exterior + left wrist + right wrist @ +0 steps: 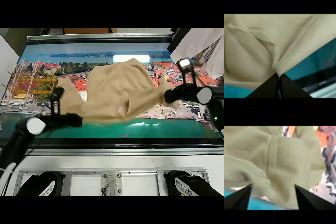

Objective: Fold the clothes and pants, and hang the long-sleeved shirts on hangers.

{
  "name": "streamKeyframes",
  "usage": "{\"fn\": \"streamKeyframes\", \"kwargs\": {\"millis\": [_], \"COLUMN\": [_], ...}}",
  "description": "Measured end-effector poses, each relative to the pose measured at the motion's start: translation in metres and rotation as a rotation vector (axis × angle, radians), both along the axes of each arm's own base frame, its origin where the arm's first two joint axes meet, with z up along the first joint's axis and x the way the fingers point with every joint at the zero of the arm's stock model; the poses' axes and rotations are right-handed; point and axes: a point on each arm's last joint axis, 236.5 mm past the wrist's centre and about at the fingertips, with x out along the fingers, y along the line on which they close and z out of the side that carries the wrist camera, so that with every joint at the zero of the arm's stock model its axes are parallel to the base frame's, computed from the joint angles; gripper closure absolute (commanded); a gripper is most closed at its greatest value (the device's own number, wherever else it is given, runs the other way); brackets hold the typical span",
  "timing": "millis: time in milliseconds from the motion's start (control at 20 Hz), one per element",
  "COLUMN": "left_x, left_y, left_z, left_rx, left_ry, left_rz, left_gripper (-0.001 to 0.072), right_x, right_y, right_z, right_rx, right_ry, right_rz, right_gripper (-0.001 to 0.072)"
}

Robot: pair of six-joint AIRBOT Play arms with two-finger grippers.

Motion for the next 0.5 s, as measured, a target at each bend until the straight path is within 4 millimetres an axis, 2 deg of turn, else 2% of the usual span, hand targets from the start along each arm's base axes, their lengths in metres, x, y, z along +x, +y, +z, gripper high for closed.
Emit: {"fn": "streamKeyframes", "kwargs": {"millis": [100, 250, 350, 500], "left_x": [-0.035, -0.067, -0.079, -0.087], "left_y": [-0.017, -0.032, -0.036, -0.039], "left_z": [-0.024, -0.037, -0.038, -0.035], "left_rx": [0.012, 0.020, 0.019, 0.012], "left_ry": [0.031, 0.043, 0.038, 0.022], "left_rz": [-0.085, -0.179, -0.215, -0.239], "left_gripper": [0.0688, 0.0688, 0.0689, 0.0688], "right_x": [-0.020, -0.050, -0.069, -0.088], "right_y": [0.001, 0.013, 0.033, 0.076], "right_z": [-0.018, -0.027, -0.029, -0.033], "right_rx": [0.000, 0.017, 0.026, 0.031], "right_ry": [0.076, 0.164, 0.218, 0.264], "right_rz": [0.006, 0.023, 0.061, 0.136], "right_gripper": [0.0062, 0.0063, 0.0064, 0.0064]}}
